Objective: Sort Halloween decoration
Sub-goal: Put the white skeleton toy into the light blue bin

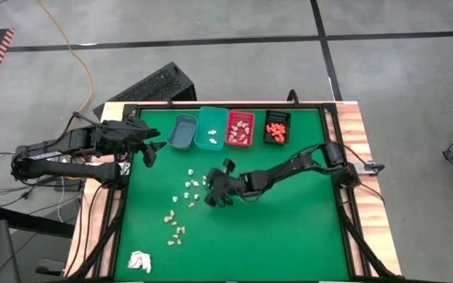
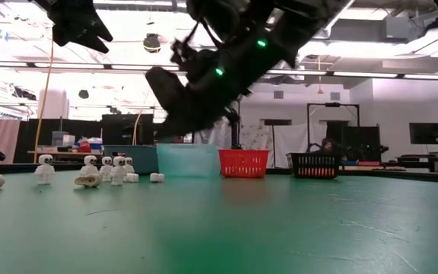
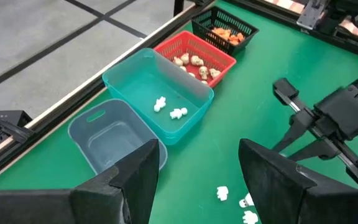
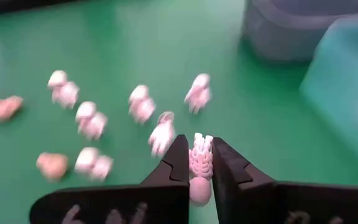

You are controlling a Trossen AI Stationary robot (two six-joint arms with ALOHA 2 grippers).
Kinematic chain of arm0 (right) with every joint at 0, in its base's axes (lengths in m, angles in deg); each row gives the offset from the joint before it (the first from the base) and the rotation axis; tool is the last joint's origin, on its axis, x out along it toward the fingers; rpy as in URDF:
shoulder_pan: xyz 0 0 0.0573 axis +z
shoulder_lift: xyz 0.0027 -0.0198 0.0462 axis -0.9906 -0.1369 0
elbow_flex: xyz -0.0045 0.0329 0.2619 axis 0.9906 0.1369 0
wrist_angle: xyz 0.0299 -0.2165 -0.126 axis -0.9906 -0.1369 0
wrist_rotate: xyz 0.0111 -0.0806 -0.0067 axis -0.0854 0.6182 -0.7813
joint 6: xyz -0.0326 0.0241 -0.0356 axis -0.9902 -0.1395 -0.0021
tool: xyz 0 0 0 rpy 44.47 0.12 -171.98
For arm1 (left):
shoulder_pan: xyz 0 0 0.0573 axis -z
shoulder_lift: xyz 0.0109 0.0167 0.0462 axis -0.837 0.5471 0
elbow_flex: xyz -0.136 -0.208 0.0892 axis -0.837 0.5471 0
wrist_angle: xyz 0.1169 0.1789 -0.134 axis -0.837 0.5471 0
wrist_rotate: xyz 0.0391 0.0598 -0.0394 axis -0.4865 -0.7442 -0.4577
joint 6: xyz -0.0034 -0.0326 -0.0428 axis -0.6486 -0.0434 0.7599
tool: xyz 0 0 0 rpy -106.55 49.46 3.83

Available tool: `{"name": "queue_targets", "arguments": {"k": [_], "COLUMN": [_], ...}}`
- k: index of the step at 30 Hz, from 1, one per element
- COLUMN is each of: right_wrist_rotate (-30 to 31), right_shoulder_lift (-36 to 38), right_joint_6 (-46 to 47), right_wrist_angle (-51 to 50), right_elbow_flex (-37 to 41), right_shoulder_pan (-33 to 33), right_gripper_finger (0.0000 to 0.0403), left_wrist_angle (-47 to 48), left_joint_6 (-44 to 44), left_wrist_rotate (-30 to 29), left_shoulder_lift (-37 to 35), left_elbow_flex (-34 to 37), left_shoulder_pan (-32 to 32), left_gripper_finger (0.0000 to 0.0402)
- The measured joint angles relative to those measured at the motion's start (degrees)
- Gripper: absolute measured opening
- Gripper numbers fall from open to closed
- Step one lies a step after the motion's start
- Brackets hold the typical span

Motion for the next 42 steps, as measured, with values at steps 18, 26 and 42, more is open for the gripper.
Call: {"name": "queue_targets", "arguments": {"k": [18,26,42], "right_wrist_rotate": [-13.26,-20.65,-35.32], "right_shoulder_lift": [5.64,5.64,5.64], "right_joint_6": [-5.65,-6.10,-4.35], "right_wrist_angle": [0.09,-1.88,-1.99], "right_elbow_flex": [-3.10,-3.12,-3.12], "right_shoulder_pan": [-22.28,-26.84,-24.09], "right_gripper_finger": [0.0041,0.0090,0.0157], "left_wrist_angle": [-1.59,-1.62,-1.60], "left_joint_6": [1.90,2.21,3.00], "left_wrist_rotate": [-0.08,-0.77,-3.11], "left_shoulder_lift": [0.04,0.07,0.04], "left_elbow_flex": [0.00,0.00,0.00], "left_shoulder_pan": [0.07,0.07,0.07], "left_gripper_finger": [0.0210,0.0210,0.0210]}}
